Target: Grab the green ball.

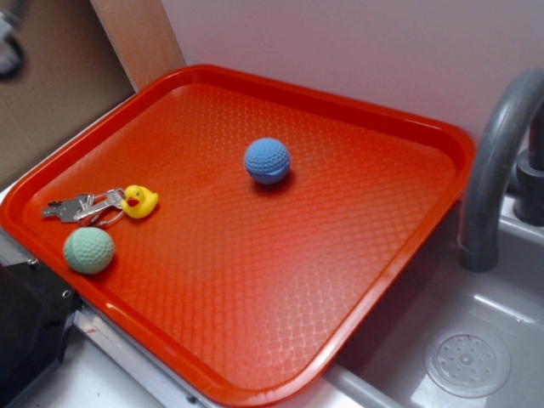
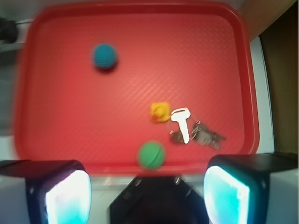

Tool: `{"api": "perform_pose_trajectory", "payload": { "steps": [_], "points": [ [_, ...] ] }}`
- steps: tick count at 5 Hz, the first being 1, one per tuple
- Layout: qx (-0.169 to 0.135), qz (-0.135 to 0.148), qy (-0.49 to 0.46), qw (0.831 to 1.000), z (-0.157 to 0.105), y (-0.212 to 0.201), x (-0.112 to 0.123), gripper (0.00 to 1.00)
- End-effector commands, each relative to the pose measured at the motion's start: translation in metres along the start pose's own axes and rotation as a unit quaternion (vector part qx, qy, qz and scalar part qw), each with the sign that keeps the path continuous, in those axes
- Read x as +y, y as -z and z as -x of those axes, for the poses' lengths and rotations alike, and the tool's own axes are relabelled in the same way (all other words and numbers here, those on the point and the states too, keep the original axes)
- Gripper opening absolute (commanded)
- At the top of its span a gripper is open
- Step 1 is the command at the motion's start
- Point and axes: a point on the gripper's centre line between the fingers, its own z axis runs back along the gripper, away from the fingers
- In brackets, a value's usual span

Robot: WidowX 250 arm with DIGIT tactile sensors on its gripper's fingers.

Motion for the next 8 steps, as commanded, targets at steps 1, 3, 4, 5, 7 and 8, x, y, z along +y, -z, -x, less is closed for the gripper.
{"api": "perform_pose_trajectory", "payload": {
  "steps": [1, 3, 4, 5, 7, 8],
  "points": [
    [-0.026, 0.01, -0.016, 0.999, -0.003, 0.083, 0.011, 1.0],
    [-0.02, 0.024, -0.022, 0.999, -0.003, 0.12, 0.022, 1.0],
    [-0.002, 0.018, -0.01, 1.0, 0.009, 0.129, 0.014, 1.0],
    [0.021, 0.005, 0.012, 1.0, 0.031, 0.144, 0.01, 1.0],
    [0.048, -0.002, 0.047, 0.998, 0.058, 0.148, -0.009, 1.0],
    [0.057, 0.001, 0.053, 0.997, 0.066, 0.146, -0.017, 1.0]
  ]
}}
